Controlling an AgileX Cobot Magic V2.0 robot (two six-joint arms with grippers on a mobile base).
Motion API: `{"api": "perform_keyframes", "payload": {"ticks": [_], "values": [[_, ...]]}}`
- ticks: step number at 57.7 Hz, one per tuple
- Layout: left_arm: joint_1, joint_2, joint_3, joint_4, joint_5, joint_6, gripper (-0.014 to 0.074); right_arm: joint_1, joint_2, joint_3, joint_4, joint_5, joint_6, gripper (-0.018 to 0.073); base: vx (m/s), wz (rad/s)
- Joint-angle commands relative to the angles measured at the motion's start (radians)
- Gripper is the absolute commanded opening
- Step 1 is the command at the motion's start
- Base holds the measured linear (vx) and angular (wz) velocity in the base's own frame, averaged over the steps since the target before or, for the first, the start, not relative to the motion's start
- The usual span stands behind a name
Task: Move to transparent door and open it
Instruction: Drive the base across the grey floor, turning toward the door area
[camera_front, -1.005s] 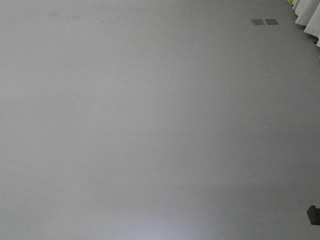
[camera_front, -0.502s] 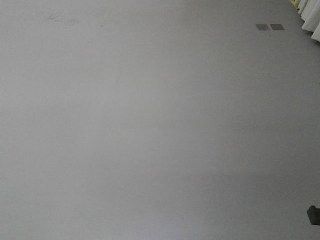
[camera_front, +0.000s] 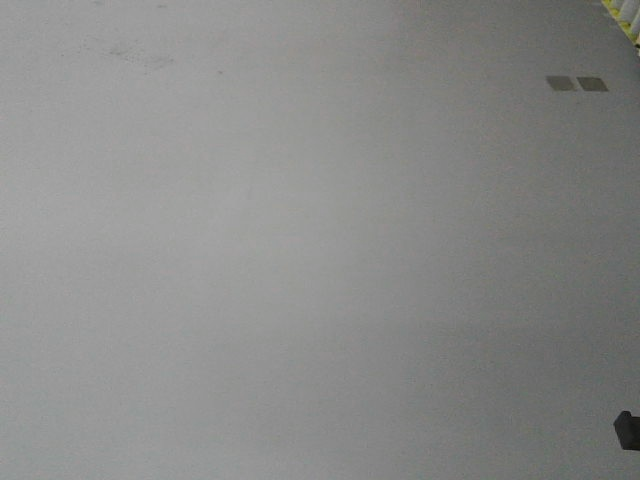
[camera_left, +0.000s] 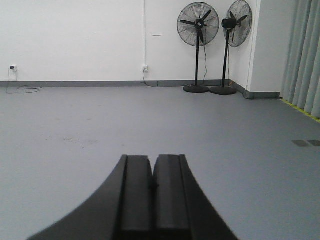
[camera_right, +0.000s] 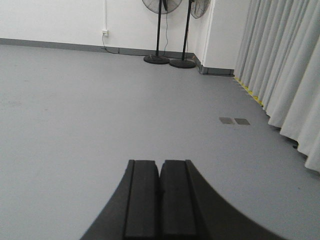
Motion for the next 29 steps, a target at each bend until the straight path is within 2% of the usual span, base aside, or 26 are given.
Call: {"api": "perform_keyframes", "payload": {"ticks": [1,29], "values": [[-0.005,-0.012,0.032,-0.001,-0.078,-0.002,-0.0006,-0.004,-0.011,0.014,0.0,-0.079,0.0,-0.0008,0.47,0.1],[-0.005,-0.012,0.032,-0.001,-0.078,-0.002,-0.0006,-0.004,-0.011,0.014,0.0,-0.079,0.0,-0.0008,0.49,0.07]]}}
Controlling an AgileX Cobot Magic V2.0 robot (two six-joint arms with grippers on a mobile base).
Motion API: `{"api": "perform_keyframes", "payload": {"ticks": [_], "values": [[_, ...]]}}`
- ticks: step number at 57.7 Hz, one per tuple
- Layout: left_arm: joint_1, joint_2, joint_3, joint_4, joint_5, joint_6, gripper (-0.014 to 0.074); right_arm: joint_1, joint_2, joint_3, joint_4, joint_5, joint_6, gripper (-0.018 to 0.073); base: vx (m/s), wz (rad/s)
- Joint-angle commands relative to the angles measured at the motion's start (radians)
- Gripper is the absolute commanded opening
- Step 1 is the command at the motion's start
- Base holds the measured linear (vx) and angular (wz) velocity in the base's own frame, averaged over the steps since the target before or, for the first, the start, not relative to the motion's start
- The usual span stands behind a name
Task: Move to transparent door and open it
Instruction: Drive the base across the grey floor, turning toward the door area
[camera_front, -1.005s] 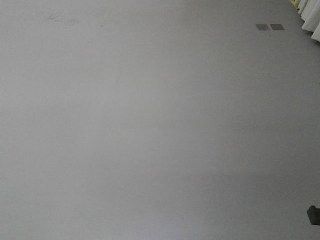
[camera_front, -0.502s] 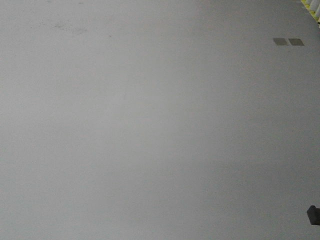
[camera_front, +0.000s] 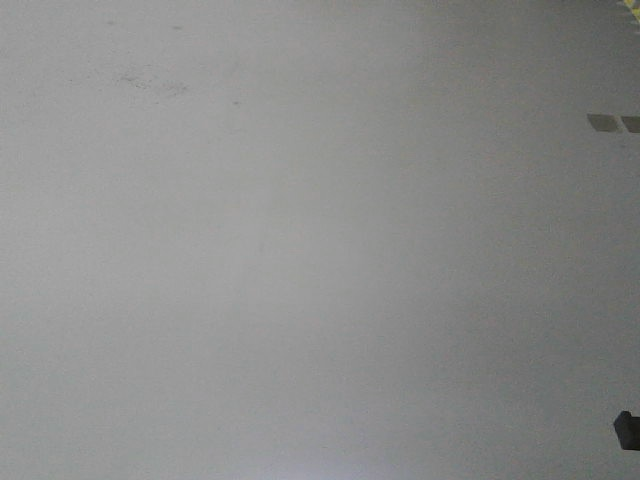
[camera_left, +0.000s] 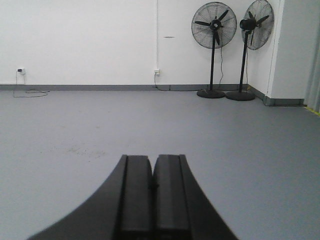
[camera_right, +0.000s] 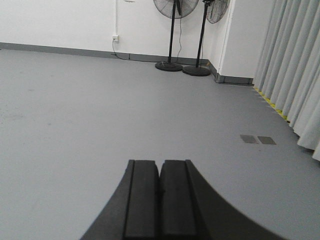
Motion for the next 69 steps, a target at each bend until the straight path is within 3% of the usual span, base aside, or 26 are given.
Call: {"api": "perform_keyframes", "payload": {"ticks": [1,39,69], "values": [[-0.005,-0.012,0.032,-0.001,-0.078,-0.002,-0.0006,-0.004,-0.011,0.014,0.0,-0.079,0.0,-0.0008,0.5,0.09],[-0.005,-0.012,0.032,-0.001,-0.078,-0.002,-0.0006,-0.004,-0.011,0.014,0.0,-0.079,0.0,-0.0008,0.52,0.15],[-0.005,-0.012,0.032,-0.001,-0.078,-0.002,-0.0006,-0.004,-0.011,0.014,0.0,-0.079,0.0,-0.0008,0.54,0.52]]}}
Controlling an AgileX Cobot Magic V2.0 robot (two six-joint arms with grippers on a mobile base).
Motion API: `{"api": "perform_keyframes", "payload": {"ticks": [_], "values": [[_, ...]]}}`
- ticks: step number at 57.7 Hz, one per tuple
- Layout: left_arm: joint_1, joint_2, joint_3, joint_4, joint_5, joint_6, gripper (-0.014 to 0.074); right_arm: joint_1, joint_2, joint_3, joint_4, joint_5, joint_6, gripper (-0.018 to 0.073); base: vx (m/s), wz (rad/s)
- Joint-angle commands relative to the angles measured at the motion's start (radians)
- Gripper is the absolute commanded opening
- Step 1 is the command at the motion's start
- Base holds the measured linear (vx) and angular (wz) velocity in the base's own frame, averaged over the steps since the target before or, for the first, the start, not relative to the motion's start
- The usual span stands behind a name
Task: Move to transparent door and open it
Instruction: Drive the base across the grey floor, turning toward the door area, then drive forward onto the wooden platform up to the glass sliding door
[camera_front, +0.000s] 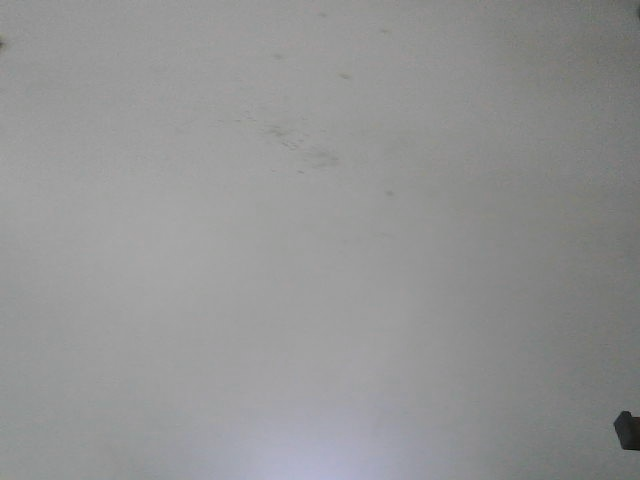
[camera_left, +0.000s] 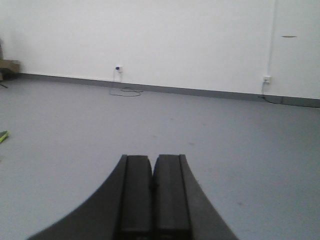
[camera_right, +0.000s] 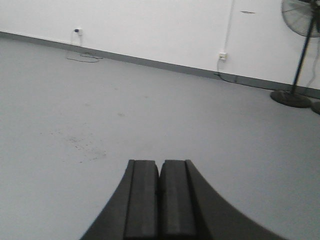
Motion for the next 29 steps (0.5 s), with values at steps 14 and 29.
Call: {"api": "perform_keyframes", "payload": {"ticks": [14,29], "values": [[-0.005,-0.012,0.032,-0.001,-0.078,-0.002,-0.0006,-0.004,-0.011,0.014,0.0,-0.079,0.0,-0.0008,0.53,0.61],[-0.005,-0.012,0.032,-0.001,-0.078,-0.002,-0.0006,-0.004,-0.011,0.014,0.0,-0.079,0.0,-0.0008,0.52,0.59]]}}
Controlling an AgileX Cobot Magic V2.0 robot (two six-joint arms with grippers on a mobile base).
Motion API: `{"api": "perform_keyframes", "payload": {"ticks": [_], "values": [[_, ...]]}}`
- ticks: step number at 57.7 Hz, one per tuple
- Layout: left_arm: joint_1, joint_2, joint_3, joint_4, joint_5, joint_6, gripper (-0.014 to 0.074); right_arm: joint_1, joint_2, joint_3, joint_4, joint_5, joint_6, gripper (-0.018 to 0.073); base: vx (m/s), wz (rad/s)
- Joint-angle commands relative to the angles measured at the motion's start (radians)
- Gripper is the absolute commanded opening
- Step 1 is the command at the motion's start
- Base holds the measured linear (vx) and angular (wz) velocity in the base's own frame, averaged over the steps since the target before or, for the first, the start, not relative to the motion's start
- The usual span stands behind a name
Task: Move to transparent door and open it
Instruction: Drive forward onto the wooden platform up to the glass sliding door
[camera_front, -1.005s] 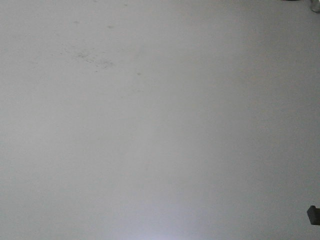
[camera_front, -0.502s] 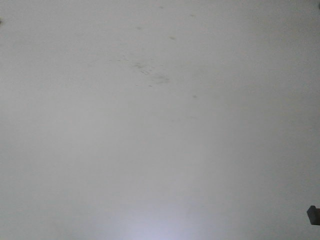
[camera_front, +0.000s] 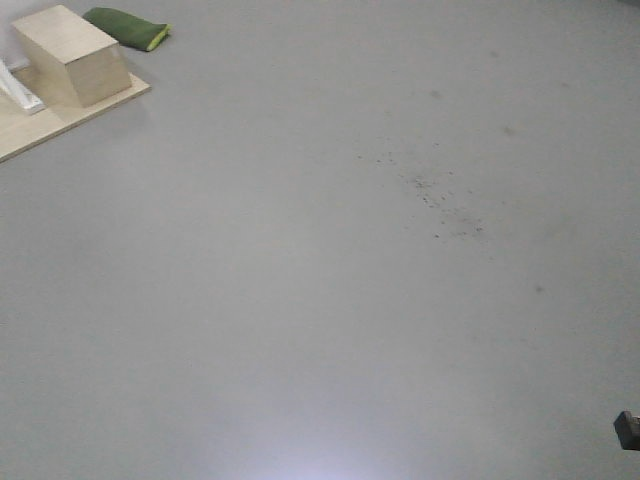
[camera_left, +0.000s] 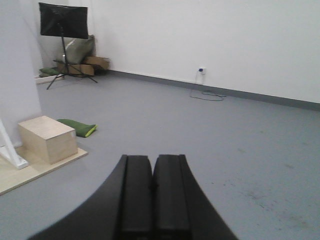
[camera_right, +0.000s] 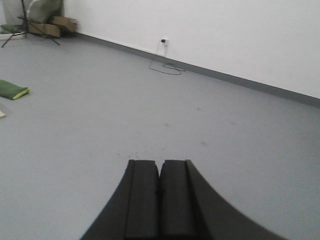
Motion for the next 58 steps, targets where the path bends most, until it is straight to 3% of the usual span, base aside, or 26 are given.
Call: {"api": "perform_keyframes", "payload": {"ticks": [1,58], "values": [[-0.005,-0.012,0.032,-0.001,-0.078,-0.002,-0.0006,-0.004,-0.011,0.014,0.0,-0.079,0.0,-0.0008,0.51,0.57],[-0.005,-0.012,0.032,-0.001,-0.078,-0.001,-0.0006,-0.004,-0.011,0.014,0.0,-0.079,0.0,-0.0008,0.48,0.6]]}}
